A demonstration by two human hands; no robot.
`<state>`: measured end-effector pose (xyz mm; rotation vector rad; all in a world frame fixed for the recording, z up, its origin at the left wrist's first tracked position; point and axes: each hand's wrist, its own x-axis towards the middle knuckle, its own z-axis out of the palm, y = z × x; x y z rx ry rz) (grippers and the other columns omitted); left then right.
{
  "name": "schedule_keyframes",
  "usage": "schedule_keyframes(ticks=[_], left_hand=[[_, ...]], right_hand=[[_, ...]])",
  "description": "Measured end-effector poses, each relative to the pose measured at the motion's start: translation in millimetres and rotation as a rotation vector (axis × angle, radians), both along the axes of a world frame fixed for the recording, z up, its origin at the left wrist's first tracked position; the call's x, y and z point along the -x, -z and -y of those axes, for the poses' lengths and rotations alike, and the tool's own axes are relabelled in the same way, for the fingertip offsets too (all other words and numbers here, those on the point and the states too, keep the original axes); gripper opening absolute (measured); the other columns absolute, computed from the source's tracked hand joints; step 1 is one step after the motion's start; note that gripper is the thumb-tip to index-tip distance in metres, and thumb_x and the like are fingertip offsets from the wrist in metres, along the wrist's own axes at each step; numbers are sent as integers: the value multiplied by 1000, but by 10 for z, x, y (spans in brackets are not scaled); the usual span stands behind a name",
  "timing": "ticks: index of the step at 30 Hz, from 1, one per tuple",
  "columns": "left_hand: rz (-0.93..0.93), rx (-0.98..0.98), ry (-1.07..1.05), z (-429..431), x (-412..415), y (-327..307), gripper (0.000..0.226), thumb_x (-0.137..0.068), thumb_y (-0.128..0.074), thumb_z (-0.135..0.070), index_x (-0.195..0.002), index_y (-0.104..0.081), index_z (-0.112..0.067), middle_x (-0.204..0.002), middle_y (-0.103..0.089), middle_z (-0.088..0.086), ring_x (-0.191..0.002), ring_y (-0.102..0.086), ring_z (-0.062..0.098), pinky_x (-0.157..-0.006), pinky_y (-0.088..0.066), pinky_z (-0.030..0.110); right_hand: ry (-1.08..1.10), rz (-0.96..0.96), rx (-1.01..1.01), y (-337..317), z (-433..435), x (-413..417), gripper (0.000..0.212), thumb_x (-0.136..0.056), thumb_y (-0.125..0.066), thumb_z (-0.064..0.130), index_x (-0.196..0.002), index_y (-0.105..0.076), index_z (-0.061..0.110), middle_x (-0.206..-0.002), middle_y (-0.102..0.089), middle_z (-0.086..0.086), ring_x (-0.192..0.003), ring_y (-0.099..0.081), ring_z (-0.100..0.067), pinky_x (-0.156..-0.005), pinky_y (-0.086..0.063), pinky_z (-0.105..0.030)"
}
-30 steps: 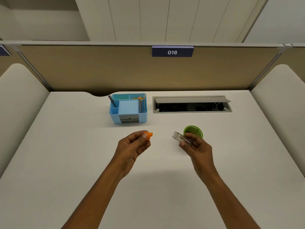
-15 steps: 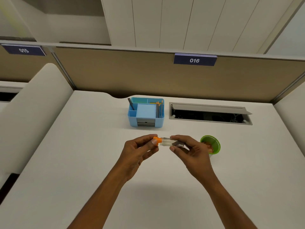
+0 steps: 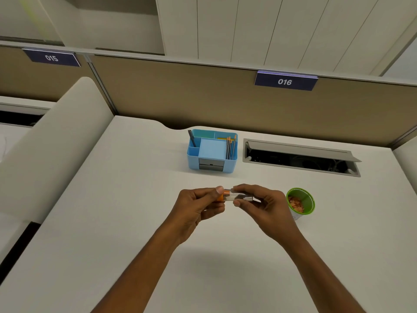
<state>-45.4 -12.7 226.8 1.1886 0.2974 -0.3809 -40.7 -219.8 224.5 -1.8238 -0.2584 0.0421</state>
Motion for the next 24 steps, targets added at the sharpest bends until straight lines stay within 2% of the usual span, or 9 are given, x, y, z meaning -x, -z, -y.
schedule_keyframes(ticks=[5, 11, 19, 22, 24], left_hand=[[-43, 16, 12, -27, -18, -3, 37, -74, -82, -35, -99, -84, -8, -86, -82, 10, -76, -78, 18, -69, -63, 22], [-42, 65, 5, -27, -54, 42, 36, -74, -82, -29, -101, -83, -6, -91, -83, 13, -79, -79, 19, -71, -63, 23], [4, 91, -99, 9, -228, 177, 35, -67, -85, -31, -97, -85, -11, -95, -83, 14, -85, -80, 24, -72, -64, 25], [28, 89, -154, -6, -364, 212, 33, -67, -84, -29, -95, -85, -12, -94, -83, 13, -87, -80, 24, -73, -64, 25], [30, 77, -173, -50, -449, 247, 31, -67, -84, -30, -93, -86, -14, -92, -84, 12, -86, -80, 23, -72, -64, 25]], right_hand=[[-20, 5, 26, -52, -25, -20, 34, -82, -82, 8, -110, -76, 26, -104, -80, 6, -100, -74, -10, -84, -60, -18], [3, -32, -21, 3, -47, -58, 33, -80, -83, 7, -110, -79, 18, -103, -82, 4, -101, -76, -15, -86, -62, -25], [15, 2, 25, 81, -134, -227, 35, -84, -80, 11, -117, -75, 20, -107, -79, 1, -102, -75, -17, -90, -62, -29], [33, 15, 41, 81, -117, -349, 45, -83, -81, 10, -126, -69, 16, -117, -74, -1, -107, -72, -15, -92, -60, -23], [54, 72, 105, 92, -75, -421, 40, -85, -79, 10, -124, -70, 16, -117, -69, -1, -103, -70, -14, -89, -61, -23]])
